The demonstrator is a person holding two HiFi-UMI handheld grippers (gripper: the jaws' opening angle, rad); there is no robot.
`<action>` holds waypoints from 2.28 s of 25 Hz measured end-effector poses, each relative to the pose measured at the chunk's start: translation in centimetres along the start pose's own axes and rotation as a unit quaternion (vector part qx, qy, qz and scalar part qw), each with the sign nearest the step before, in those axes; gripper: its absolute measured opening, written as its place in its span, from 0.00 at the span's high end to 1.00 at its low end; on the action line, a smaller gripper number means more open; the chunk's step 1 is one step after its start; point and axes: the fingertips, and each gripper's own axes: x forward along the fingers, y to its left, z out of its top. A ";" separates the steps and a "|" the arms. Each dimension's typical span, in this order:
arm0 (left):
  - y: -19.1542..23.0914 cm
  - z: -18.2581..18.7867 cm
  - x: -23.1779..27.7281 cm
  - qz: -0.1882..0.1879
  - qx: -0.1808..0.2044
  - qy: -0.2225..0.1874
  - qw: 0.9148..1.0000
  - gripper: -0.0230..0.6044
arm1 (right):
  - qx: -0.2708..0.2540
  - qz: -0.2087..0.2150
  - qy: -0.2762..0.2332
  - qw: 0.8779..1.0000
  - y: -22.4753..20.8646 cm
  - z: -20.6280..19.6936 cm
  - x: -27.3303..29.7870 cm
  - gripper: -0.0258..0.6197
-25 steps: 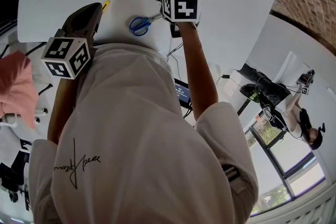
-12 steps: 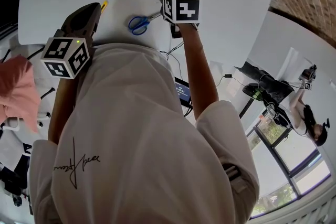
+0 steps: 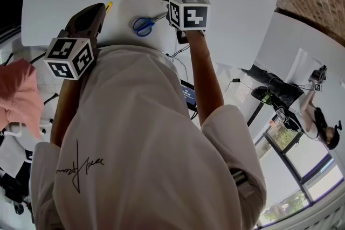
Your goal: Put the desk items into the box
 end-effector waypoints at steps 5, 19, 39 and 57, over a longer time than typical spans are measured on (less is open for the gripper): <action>-0.4 0.1 -0.2 -0.002 0.006 -0.003 1.000 0.95 | 0.007 0.005 -0.012 1.000 0.5 -0.1 -0.9 0.90; -1.3 0.2 -1.0 -0.009 0.021 -0.012 1.000 0.95 | 0.031 0.006 -0.042 0.999 2.2 -1.7 -3.9 0.91; -2.3 -1.3 -2.7 0.005 0.030 -0.007 1.000 0.96 | 0.092 0.050 -0.118 0.987 5.3 -5.0 -9.1 0.92; 0.7 -6.6 0.0 0.035 0.115 0.120 0.985 0.95 | 0.158 0.106 -0.110 0.976 9.0 -11.4 -9.2 0.92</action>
